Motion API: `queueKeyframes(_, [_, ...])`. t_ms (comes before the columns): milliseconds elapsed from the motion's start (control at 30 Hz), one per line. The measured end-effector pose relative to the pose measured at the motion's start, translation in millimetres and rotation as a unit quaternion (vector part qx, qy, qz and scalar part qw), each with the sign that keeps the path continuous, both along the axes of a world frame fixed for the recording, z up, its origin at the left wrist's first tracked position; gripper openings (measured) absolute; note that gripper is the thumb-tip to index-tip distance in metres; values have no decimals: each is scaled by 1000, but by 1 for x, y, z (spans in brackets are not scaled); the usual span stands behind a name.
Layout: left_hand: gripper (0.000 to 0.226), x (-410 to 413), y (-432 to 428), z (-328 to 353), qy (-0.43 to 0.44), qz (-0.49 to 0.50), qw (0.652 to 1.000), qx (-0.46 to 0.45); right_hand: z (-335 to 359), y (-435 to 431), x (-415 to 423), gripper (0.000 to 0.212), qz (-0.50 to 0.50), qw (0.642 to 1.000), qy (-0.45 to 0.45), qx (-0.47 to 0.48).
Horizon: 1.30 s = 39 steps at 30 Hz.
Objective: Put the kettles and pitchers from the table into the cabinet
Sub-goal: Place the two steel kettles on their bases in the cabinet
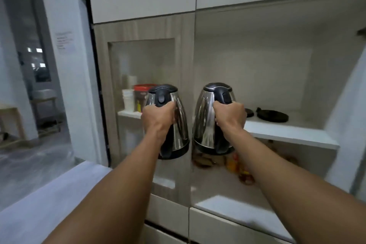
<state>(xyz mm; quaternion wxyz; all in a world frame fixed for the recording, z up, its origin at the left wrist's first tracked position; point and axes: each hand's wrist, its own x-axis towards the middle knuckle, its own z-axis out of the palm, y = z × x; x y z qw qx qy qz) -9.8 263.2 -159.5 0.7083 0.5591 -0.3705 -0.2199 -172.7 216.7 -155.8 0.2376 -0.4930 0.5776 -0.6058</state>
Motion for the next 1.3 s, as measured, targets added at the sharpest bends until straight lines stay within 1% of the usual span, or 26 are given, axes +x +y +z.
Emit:
queueKeyframes(167, [9,-82,-79,14,-42,-91,995,-21,18,-54,-87,24,-63,996,-14,-54])
queueKeyframes(267, [16,-129,-132,22,-65,-112,991,-32,22,-92,-134,15,-81,993,-29,-85])
queueKeyframes(333, [19,-159,-168,29,-54,-132,989,-39,28,-119,-163,15,-99,991,-23,-92])
queueKeyframes(433, [16,-196,-217,35,-34,-135,990,-36,37,-157,-203,22,-127,986,-5,-107])
queueKeyframes(567, [20,-228,-273,38,-18,-154,988,-23,42,-202,-240,20,-164,980,21,-107])
queueKeyframes(700, [18,-244,-329,36,-18,-167,986,-19,37,-257,-262,27,-187,978,-20,-92])
queueKeyframes(800, [14,-248,-371,35,-34,-180,983,-15,30,-291,-269,19,-200,976,-19,-86])
queueKeyframes(867, [19,-248,-398,35,-38,-190,981,-3,27,-311,-270,17,-205,975,-19,-78])
queueKeyframes(967, [45,-250,-433,31,-38,-209,977,13,25,-341,-271,31,-216,974,-33,-62])
queueKeyframes(1000, [52,-251,-444,29,-40,-216,975,15,24,-350,-272,32,-223,973,-35,-56])
queueKeyframes(1067, [59,-252,-462,24,-43,-225,973,25,21,-366,-271,28,-231,972,-30,-44])
queueKeyframes(1133, [61,-252,-479,19,-35,-234,971,32,17,-379,-270,26,-233,971,-25,-35])
queueKeyframes(1200, [57,-252,-492,16,-32,-248,968,32,13,-390,-270,27,-233,972,-28,-31])
queueKeyframes(1233, [51,-250,-497,16,-32,-258,965,33,12,-395,-270,27,-231,972,-29,-32])
queueKeyframes(1300, [27,-248,-504,17,-29,-268,962,34,12,-403,-269,26,-216,975,-31,-33])
